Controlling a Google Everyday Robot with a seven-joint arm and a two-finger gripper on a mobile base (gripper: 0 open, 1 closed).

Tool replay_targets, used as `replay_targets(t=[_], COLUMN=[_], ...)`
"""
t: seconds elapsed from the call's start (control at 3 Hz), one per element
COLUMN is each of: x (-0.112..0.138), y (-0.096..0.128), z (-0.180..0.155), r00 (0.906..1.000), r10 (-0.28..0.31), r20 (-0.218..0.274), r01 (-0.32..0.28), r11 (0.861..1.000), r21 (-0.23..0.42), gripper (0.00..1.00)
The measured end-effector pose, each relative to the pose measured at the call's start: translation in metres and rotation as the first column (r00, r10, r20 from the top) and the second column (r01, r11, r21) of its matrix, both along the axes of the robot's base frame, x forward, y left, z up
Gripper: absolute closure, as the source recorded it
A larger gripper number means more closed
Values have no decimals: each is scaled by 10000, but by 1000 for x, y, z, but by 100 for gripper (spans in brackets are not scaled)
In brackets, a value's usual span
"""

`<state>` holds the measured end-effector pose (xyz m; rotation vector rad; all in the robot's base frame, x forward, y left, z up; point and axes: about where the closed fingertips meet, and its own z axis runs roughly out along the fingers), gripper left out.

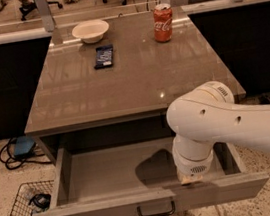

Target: Open top drawer

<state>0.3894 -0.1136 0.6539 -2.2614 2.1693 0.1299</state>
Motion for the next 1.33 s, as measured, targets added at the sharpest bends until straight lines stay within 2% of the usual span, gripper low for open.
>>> replay_targets(t=[0.33, 0.67, 1.0, 1.33], x=[0, -10, -11, -11], y=[0, 12, 11, 11], z=[5, -6, -5, -5], r00=[10000, 9972, 9973, 9975], r10=[0, -69, -80, -82], r20=[-2, -742, -724, -706], r01=[0, 65, 75, 76], r11=[10000, 10000, 9999, 9999], r21=[0, -60, -75, -89], gripper=[100, 100, 82, 59])
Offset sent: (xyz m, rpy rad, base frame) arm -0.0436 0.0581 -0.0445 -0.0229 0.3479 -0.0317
